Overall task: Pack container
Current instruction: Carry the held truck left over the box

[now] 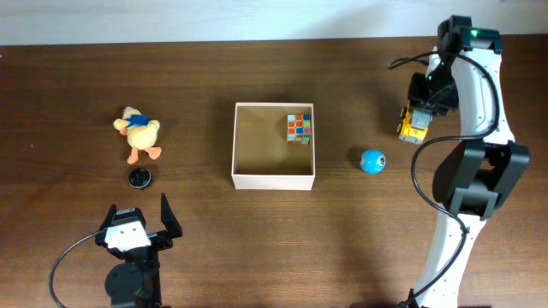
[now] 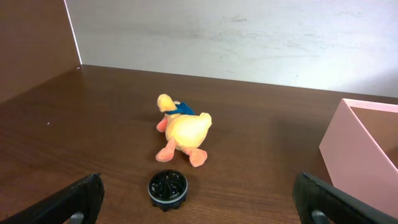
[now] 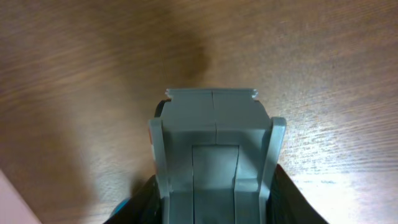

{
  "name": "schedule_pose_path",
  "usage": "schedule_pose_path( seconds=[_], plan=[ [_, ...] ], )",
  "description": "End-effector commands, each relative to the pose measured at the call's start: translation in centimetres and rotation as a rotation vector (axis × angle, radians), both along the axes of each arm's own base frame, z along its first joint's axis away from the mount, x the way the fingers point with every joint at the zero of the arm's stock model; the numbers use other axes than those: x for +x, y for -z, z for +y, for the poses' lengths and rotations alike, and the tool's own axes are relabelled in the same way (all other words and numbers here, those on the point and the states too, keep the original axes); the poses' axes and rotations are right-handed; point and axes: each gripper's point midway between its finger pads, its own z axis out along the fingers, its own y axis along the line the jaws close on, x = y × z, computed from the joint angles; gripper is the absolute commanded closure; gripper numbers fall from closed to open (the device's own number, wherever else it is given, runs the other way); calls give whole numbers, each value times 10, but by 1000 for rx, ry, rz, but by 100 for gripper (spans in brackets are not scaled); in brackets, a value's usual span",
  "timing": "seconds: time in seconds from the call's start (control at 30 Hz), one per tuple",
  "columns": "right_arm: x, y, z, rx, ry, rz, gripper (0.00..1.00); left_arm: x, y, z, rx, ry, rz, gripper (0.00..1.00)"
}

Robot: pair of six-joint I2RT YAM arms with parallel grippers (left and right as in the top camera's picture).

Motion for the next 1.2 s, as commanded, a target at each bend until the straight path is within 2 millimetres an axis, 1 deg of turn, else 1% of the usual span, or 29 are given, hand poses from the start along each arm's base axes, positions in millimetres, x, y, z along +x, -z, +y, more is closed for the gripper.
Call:
schedule_pose_path(
  seconds=[0.0,0.17,0.23,0.33,0.47,0.57,0.67,0.7,0.77,0.8,0.97,1.1,1.17],
  plan=[
    [14,-38,22,-4,-78,-98,66,0,0,-2,-14,11,-8,1],
    [26,-85,57,-14,-155,-214,66,0,0,-2,-14,11,-8,1],
    [29,-106,77,-16,-194,-272,66,0,0,-2,-14,11,-8,1],
    [29,-132,107,-12,-252,-340,66,0,0,-2,-14,11,-8,1],
    [20,-152,150,3,-332,-388,66,0,0,-2,-14,11,-8,1],
    [10,-159,185,18,-401,-399,66,0,0,-2,-14,10,-8,1],
    [-3,-161,222,34,-479,-399,66,0,0,-2,-14,11,-8,1],
    [-11,-160,244,45,-524,-397,66,0,0,-2,-14,11,-8,1],
    [-21,-161,270,58,-575,-398,66,0,0,-2,-14,10,-8,1],
    [-31,-161,292,67,-622,-398,66,0,0,-2,-14,11,-8,1],
    [-50,-161,332,97,-673,-403,66,0,0,-2,-14,11,-8,1],
    [-54,-155,360,110,-708,-421,66,0,0,-2,-14,11,-8,1],
    [-54,-147,371,110,-719,-420,66,0,0,-2,-14,11,-8,1]
  ],
)
